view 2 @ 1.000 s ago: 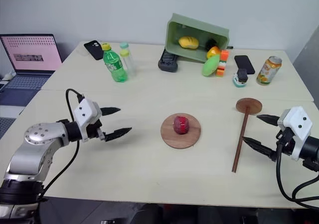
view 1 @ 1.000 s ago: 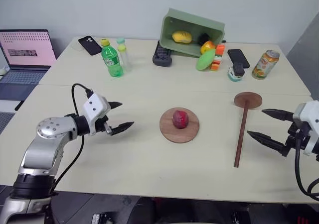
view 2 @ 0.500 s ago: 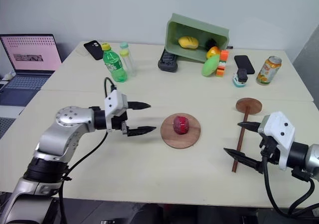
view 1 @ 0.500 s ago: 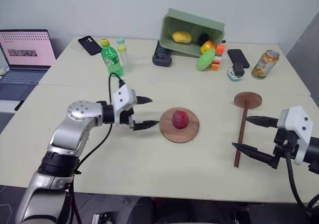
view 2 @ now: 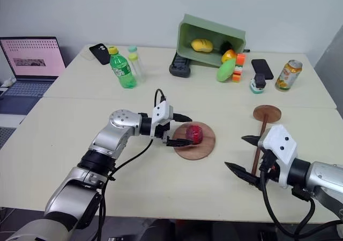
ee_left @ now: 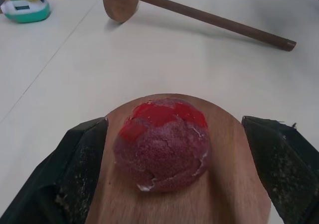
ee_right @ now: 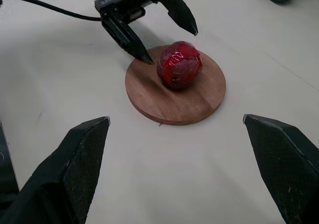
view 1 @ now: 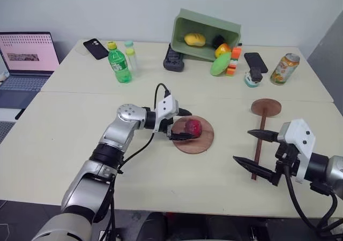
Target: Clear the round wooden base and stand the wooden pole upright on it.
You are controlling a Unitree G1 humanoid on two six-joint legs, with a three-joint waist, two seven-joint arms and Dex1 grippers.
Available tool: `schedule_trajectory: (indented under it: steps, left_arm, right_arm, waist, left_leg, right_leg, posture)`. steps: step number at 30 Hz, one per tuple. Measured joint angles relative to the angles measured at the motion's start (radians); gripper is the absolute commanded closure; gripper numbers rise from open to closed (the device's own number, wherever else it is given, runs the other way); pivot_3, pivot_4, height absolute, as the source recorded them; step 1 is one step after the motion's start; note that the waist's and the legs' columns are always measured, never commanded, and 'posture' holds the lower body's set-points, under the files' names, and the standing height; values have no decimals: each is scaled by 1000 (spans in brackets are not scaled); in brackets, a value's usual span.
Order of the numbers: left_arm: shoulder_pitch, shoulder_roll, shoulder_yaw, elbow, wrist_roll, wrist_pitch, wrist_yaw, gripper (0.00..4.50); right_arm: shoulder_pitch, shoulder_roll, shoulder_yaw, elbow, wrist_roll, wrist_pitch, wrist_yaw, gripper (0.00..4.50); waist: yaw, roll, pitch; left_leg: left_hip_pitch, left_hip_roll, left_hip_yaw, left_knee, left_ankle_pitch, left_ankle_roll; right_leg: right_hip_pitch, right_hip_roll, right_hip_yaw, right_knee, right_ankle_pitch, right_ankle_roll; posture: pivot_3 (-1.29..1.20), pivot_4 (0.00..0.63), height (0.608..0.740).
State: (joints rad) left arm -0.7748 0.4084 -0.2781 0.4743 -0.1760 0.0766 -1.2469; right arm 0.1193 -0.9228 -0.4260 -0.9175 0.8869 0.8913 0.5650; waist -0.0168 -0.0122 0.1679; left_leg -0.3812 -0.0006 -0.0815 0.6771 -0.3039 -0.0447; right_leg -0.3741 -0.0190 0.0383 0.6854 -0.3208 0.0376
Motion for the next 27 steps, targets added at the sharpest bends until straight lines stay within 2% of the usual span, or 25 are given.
schedule_trajectory:
  steps: [10, 11, 12, 17, 20, 23, 27]
  left_arm:
    - [-55, -93, -12, 211, 82, -108, -3, 30]
    - [-60, -96, -11, 222, 85, -113, -3, 391]
    - [-65, -101, -11, 236, 87, -121, 0, 483]
    - [-75, -118, -7, 267, 88, -133, 10, 1512]
    - [-79, -123, 0, 267, 88, -133, 9, 1777]
    - [-78, -123, 13, 255, 72, -120, -2, 1797]
    - [-62, -94, 77, 124, -2, -5, -11, 1854]
  right_arm:
    - [-12, -6, 29, -11, 2, 0, -41, 0]
    - [-12, -7, 32, -12, 2, 0, -43, 0]
    - [-12, -7, 37, -13, 2, 0, -44, 0]
    - [-11, -7, 54, -19, 0, -1, -44, 0]
    - [-5, -10, 55, -19, -2, -4, -42, 0]
    - [5, -12, 55, -19, -2, -13, -29, 0]
    - [7, -14, 56, -19, 0, -34, 4, 0]
  waist:
    - [0, 0, 0]
    - [0, 0, 0]
    - [0, 0, 0]
    - [0, 0, 0]
    - [0, 0, 0]
    - [0, 0, 0]
    - [-3, -1, 0]
  left_leg:
    - [0, -1, 0, 0, 0, 0]
    - [0, -1, 0, 0, 0, 0]
    - [0, -2, 0, 0, 0, 0]
    - [0, -2, -1, 0, 0, 0]
    - [0, -2, -1, 0, 0, 0]
    - [0, -2, -1, 0, 0, 0]
    - [0, -1, -3, 0, 0, 0]
  right_leg:
    - [0, -1, 0, 0, 0, 0]
    - [0, -1, 0, 0, 0, 0]
    - [0, -1, 0, 0, 0, 0]
    - [0, -1, 0, 0, 0, 0]
    - [0, -1, 0, 0, 0, 0]
    - [0, -1, 0, 1, 0, 0]
    - [-1, -1, 0, 1, 0, 0]
  posture:
    - [0, 150, 740]
    - [0, 150, 740]
    - [0, 150, 740]
    - [0, 150, 740]
    - [0, 150, 740]
    - [0, 150, 740]
    - [0, 150, 740]
